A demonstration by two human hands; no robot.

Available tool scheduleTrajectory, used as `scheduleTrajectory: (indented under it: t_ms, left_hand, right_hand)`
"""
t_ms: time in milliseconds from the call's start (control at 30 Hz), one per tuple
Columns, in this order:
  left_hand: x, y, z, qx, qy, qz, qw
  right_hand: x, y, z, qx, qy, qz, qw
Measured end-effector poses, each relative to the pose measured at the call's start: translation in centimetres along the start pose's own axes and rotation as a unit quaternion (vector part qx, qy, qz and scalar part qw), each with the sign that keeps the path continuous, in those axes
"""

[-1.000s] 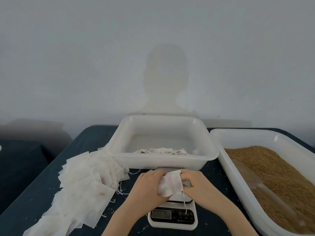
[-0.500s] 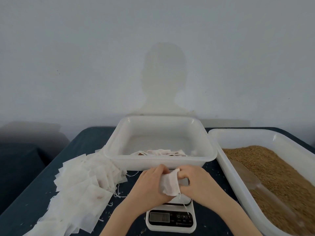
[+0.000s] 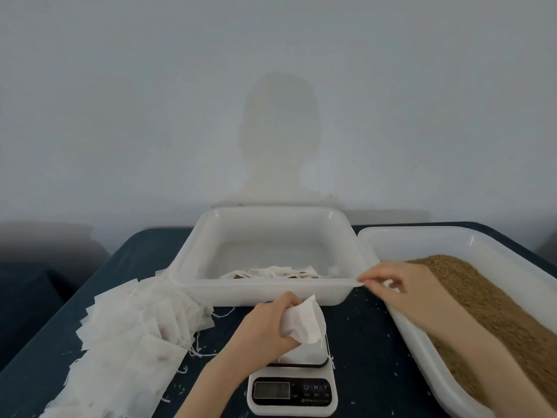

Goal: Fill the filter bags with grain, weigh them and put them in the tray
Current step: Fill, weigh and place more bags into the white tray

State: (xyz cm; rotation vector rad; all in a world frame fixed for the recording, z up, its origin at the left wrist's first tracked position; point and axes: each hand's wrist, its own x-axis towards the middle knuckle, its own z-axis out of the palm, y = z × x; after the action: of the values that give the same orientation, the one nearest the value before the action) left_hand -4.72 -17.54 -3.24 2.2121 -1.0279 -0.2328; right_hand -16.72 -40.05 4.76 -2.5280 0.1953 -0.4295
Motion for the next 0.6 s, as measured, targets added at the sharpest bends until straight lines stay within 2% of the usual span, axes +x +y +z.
scheduleTrajectory:
  t_ms: [100, 167, 267, 333, 467, 600]
  left_hand:
    - [1.2, 1.0, 0.4, 0.011, -0.01, 0.025, 1.0]
    - [2.4, 2.0, 0.8, 0.013, -0.014, 0.045, 0.999]
    - [4.4, 3.6, 1.6, 0.015, -0.01, 0.078, 0.997]
    - [5.7, 4.5, 2.3, 0.029, -0.014, 0.088, 0.996]
    - [7.1, 5.7, 3.7, 0.02, -0.03, 0.089, 0.995]
    - [7.5, 6.7, 4.8, 0.015, -0.038, 0.105, 0.994]
  right_hand:
    - [0.0, 4.8, -2.6, -0.113, 0.001, 0.105, 0.988]
    - [-0.4, 8.2, -3.7, -0.21, -0.056, 0.175, 0.96]
    - [-1.5, 11.7, -3.7, -0.297, -0.171, 0.221, 0.913]
    - [-2.1, 12.5, -3.3, -0.3, -0.205, 0.221, 0.905]
    - [-2.9, 13.2, -2.9, -0.315, -0.181, 0.211, 0.908]
    - [-3.2, 13.8, -2.9, -0.273, -0.222, 0.231, 0.907]
